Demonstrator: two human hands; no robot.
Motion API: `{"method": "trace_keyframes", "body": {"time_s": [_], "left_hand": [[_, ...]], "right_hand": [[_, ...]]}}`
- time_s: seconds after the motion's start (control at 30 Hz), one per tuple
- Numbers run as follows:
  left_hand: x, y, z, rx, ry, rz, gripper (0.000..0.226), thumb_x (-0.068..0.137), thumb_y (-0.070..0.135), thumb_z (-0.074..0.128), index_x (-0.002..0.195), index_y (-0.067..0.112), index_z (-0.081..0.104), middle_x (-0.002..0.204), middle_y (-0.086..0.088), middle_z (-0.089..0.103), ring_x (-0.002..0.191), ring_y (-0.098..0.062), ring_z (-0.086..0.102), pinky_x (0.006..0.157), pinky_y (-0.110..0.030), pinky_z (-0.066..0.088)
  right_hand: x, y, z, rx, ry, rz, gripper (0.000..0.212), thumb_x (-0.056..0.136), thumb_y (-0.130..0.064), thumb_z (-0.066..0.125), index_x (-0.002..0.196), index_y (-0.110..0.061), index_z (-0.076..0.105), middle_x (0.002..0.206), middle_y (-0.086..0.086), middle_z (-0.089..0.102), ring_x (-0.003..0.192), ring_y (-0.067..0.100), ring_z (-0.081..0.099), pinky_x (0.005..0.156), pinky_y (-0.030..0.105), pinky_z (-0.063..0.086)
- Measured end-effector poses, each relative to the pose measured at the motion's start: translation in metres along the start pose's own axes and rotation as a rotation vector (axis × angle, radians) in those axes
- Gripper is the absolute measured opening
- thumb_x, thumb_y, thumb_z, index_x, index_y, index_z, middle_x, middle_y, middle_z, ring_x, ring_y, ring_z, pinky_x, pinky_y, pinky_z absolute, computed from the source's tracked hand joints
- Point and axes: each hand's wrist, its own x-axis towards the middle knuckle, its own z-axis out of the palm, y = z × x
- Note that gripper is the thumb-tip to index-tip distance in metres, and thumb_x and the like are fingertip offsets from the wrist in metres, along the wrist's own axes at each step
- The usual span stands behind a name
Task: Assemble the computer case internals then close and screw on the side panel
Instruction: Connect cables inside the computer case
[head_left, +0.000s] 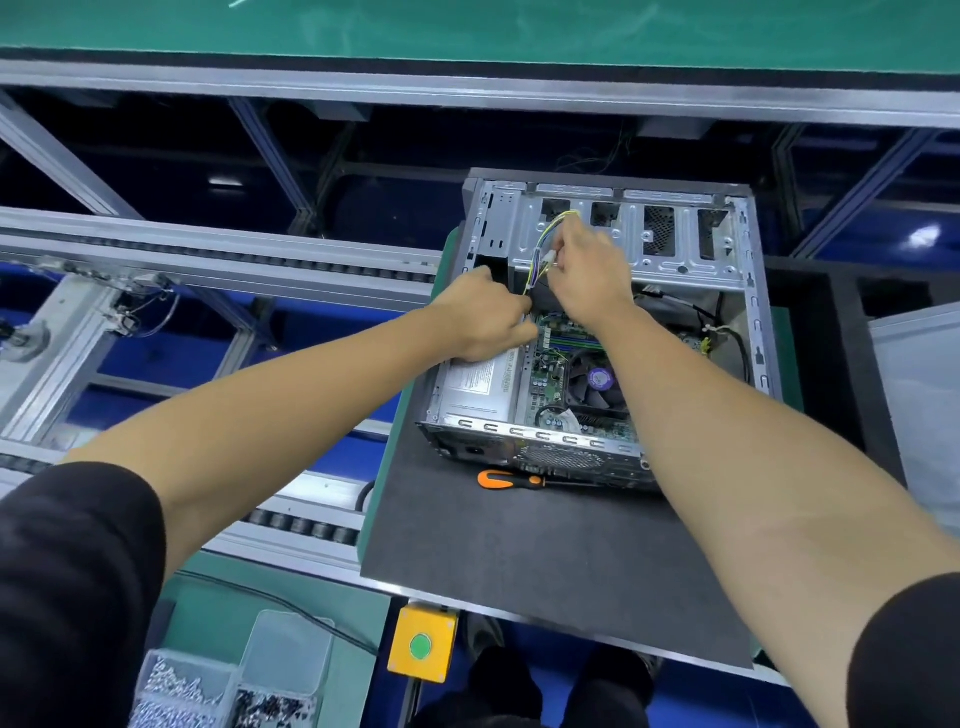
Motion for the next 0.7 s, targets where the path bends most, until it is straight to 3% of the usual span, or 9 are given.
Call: {"method": "trace_keyframes", "body": {"time_s": [0.07,0.17,0.23,0.37,0.5,0.6,0.7], "left_hand": [[0.004,-0.001,-0.002,-0.002,-0.045,0.018,0.041,0.101,0.040,0.029,0.068,0.019,0.043,0.056,0.002,0.047,0.054,-0.016,0.043,0.073,-0.036,0.033],[0.007,-0.001,-0.002,-0.035,-0.067,-0.010,0.040,0.099,0.038,0.033,0.072,0.014,0.050,0.060,-0.001,0.050,0.056,-0.020,0.045,0.053,-0.033,0.026],[0.009,-0.001,-0.003,-0.041,-0.069,0.006,0.038,0.098,0.036,0.034,0.075,0.013,0.052,0.062,-0.002,0.051,0.055,-0.019,0.043,0.051,-0.033,0.024],[0.013,-0.006,-0.008,-0.006,-0.109,0.024,0.044,0.096,0.036,0.032,0.071,0.012,0.059,0.063,-0.003,0.058,0.061,-0.024,0.053,0.056,-0.033,0.029],[0.009,-0.005,-0.003,-0.015,-0.113,-0.043,0.056,0.094,0.049,0.025,0.064,0.012,0.056,0.061,-0.005,0.057,0.060,-0.024,0.051,0.064,-0.034,0.034],[0.008,-0.004,0.001,-0.014,-0.099,-0.011,0.064,0.087,0.057,0.014,0.056,0.013,0.048,0.054,-0.004,0.052,0.054,-0.021,0.047,0.075,-0.037,0.040],[0.010,-0.008,0.002,-0.014,-0.130,-0.011,0.066,0.087,0.057,0.011,0.058,0.014,0.052,0.057,-0.005,0.053,0.056,-0.020,0.047,0.078,-0.040,0.046]], "right_hand": [[-0.001,0.000,0.001,-0.018,0.002,-0.007,0.018,0.088,-0.008,0.056,0.101,-0.018,0.049,0.089,-0.005,0.050,0.091,0.027,0.049,0.062,0.036,0.036],[0.000,-0.003,0.000,-0.044,0.004,-0.002,0.018,0.088,-0.009,0.056,0.104,-0.017,0.052,0.092,-0.005,0.050,0.095,0.027,0.051,0.066,0.036,0.036],[0.000,-0.002,0.000,-0.043,0.000,0.005,0.019,0.088,-0.008,0.055,0.105,-0.017,0.053,0.092,-0.005,0.050,0.096,0.028,0.052,0.067,0.036,0.037],[0.001,-0.001,0.000,-0.026,-0.024,0.010,0.021,0.088,-0.007,0.056,0.106,-0.015,0.052,0.094,-0.004,0.049,0.099,0.032,0.053,0.069,0.038,0.038],[-0.016,-0.011,0.005,-0.014,0.025,0.076,0.038,0.080,-0.006,0.056,0.117,-0.006,0.046,0.109,0.011,0.047,0.101,0.033,0.045,0.081,0.041,0.036],[-0.058,-0.021,0.016,0.020,0.120,-0.029,0.034,0.072,-0.005,0.044,0.106,-0.007,0.045,0.109,0.011,0.039,0.097,0.025,0.032,0.083,0.039,0.026],[-0.062,-0.017,0.017,0.079,0.110,-0.081,0.031,0.064,-0.001,0.034,0.091,-0.014,0.043,0.092,0.003,0.043,0.086,0.024,0.038,0.072,0.039,0.029]]}}
